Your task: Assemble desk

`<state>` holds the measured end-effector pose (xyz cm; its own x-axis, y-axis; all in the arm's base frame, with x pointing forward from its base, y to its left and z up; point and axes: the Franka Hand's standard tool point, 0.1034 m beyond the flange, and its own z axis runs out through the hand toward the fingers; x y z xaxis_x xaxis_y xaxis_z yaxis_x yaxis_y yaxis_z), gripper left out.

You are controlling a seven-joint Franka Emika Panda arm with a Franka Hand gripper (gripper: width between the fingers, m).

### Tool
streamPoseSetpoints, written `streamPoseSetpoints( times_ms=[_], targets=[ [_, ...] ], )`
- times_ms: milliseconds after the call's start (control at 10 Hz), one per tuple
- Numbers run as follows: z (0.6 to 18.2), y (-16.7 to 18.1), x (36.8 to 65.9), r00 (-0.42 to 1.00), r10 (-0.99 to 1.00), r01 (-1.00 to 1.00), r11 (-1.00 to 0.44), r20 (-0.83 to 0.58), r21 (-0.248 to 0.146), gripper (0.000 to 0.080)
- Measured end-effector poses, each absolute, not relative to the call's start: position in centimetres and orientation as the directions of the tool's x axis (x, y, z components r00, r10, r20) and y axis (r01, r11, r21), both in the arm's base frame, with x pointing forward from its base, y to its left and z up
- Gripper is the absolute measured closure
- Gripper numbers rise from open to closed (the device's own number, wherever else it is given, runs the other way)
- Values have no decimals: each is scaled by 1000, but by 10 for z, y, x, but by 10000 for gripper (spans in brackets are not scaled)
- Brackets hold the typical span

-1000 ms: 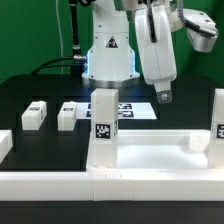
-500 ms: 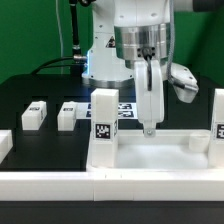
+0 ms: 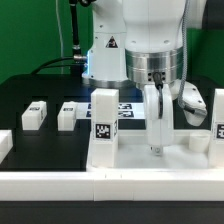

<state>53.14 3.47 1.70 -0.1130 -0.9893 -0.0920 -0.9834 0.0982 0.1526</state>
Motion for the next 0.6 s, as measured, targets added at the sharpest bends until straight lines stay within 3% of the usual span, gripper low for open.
streamPoseSetpoints(
  times_ms=[100, 200, 300, 400, 500, 600],
  targets=[
    [16, 33, 534, -113, -990, -985, 100, -87, 139, 270],
    [15, 34, 533, -110, -990, -985, 97, -86, 141, 270],
    [15, 34, 533, -110, -990, -985, 98, -86, 141, 449],
    [15, 35, 530, -110, -990, -984, 96, -87, 150, 449],
    [15, 35, 525, -113, -989, -981, 96, -93, 170, 624],
    [16, 36, 524, -107, -990, -981, 89, -96, 174, 724]
  ],
)
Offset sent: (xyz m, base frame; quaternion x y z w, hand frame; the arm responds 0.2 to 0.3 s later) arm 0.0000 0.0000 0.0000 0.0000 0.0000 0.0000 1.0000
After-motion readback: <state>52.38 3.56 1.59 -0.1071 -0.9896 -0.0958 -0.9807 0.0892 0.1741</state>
